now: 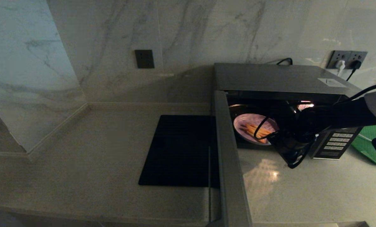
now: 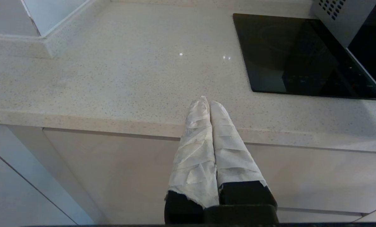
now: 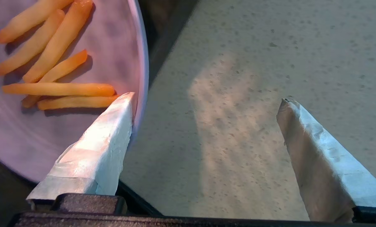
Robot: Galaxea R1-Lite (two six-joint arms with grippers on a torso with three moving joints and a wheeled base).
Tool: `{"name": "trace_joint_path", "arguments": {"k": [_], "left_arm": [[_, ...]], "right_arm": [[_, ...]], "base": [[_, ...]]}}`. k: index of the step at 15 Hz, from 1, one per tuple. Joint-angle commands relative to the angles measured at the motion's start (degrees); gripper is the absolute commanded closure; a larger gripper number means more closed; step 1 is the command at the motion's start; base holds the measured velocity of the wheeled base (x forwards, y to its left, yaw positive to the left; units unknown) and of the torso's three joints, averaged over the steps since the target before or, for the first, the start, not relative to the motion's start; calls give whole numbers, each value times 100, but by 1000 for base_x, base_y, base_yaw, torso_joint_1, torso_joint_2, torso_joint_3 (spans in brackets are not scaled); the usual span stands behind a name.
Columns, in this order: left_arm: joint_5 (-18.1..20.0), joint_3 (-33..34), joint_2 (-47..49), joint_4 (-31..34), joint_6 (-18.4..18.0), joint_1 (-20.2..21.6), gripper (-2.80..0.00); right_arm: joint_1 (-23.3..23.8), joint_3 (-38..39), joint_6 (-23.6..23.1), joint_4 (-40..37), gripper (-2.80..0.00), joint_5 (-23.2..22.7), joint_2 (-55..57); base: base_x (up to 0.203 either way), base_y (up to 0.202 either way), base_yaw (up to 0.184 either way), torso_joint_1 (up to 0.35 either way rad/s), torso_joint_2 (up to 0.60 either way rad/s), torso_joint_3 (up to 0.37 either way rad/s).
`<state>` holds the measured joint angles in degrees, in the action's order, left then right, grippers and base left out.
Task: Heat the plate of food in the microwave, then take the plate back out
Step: Take the plate out of the microwave
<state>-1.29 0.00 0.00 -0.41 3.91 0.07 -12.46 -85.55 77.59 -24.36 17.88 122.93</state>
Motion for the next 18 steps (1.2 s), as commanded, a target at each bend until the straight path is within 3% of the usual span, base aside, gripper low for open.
{"name": "trace_joint_path", "arguments": {"k": [1,6,7,8,18], "left_arm": [[-3,0,0,-2,4,10,0],[-3,0,0,-2,4,9,0],[-3,0,2,-2,4,5,0],[-3,0,0,-2,4,8,0],[-3,0,0,-2,4,9,0]], "right_arm": [[-2,-5,45,-16,-280,65,12],[7,-14,45,-16,-280,92,12],[6,-23,45,-16,-270,92,5],[3,-23,45,-8,0,92,12],[-2,-32,37,10,0,84,-23]], "base": [[0,0,0,0,0,0],[0,0,0,0,0,0],[0,0,0,0,0,0],[0,0,0,0,0,0],[0,0,0,0,0,0]]}}
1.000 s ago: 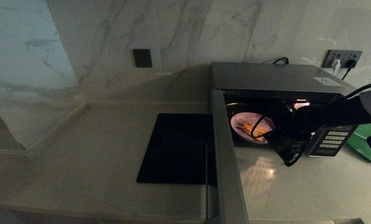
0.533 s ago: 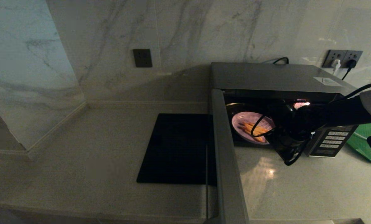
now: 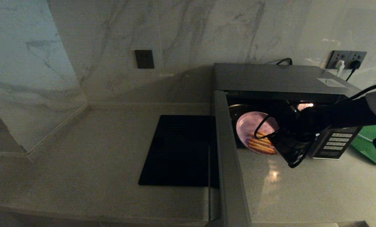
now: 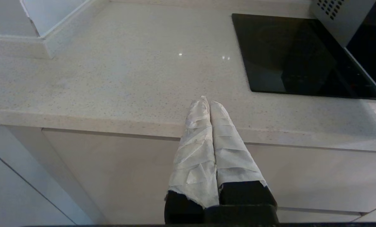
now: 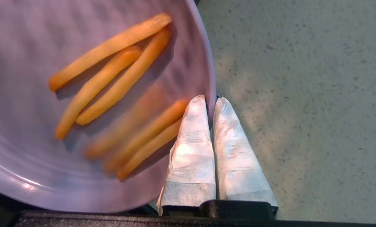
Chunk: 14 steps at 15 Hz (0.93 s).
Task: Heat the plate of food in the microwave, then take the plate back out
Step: Take the plate out of the microwave
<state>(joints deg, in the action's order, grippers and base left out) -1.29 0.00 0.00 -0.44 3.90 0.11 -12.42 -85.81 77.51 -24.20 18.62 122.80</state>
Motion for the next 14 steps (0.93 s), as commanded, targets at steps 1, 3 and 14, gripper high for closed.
{"name": "trace_joint_path", "arguments": {"k": [1,3,14], "left_arm": [[-3,0,6,0,5,4,0],[-3,0,0,0,5,-2,0],[-3,0,3,0,5,-2,0]], "right_arm": [[3,-6,45,-6,0,10,-20],[-1,-6,45,-16,0,19,-79],[3,-13,37,-94,0,140,-432]], "base": [[0,0,0,0,0,0],[0,0,0,0,0,0],[0,0,0,0,0,0]]}}
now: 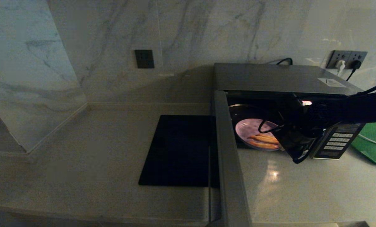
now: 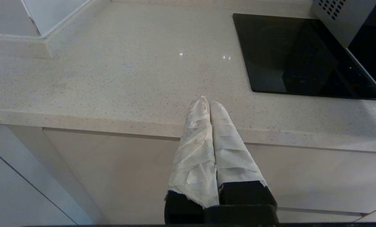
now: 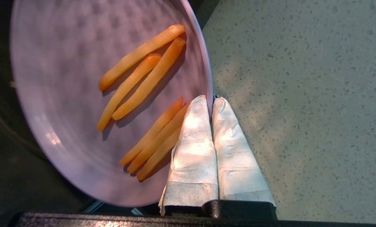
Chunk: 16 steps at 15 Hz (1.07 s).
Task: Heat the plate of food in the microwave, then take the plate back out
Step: Take the plate out of the microwave
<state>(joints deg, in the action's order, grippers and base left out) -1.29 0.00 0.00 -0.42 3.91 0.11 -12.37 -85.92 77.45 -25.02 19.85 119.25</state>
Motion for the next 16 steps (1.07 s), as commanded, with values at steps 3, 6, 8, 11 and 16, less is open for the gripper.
{"name": "trace_joint_path", "arguments": {"k": [3,6,8,11,16], "left_arm": [[-3,0,0,-2,4,5,0],[-3,0,8,-2,4,4,0],[-3,0,1,-2,4,5,0],[-3,0,3,-2,4,4,0],[-3,0,0,-2,4,7,0]], "right_arm": [[-8,2,42,-14,0,30,-175],[-15,5,41,-12,0,106,-274],[-26,29,34,-20,0,102,-366],[-109,101,25,-29,0,98,-509],[-448,911,68,-18,0,195,-1000]], "base": [[0,0,0,0,0,0],[0,0,0,0,0,0],[0,0,0,0,0,0],[0,0,0,0,0,0],[0,0,0,0,0,0]]}}
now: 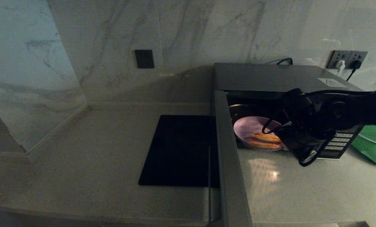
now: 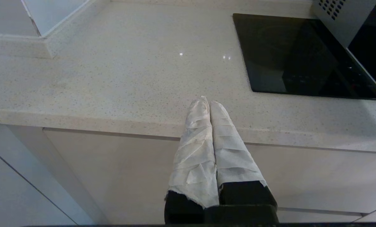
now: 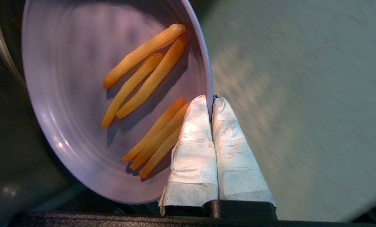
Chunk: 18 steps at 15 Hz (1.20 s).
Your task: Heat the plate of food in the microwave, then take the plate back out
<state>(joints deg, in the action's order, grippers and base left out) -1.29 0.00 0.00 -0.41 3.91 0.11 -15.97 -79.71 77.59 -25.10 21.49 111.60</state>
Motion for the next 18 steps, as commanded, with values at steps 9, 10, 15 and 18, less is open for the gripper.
{"name": "trace_joint_path", "arguments": {"k": [9,10,15,18], "left_arm": [[-3,0,0,-2,4,-2,0],[-3,0,0,-2,4,-2,0],[-3,0,2,-2,4,0,0],[-3,0,0,-2,4,5,0]], "right_arm": [[-279,2002,79,-10,0,216,-1661],[-282,2169,76,-14,0,249,-1865],[-275,2646,240,-542,0,640,-2724],[-242,2662,364,-998,0,772,-3124]], "base": [[0,0,0,0,0,0],[0,0,0,0,0,0],[0,0,0,0,0,0],[0,0,0,0,0,0]]}}
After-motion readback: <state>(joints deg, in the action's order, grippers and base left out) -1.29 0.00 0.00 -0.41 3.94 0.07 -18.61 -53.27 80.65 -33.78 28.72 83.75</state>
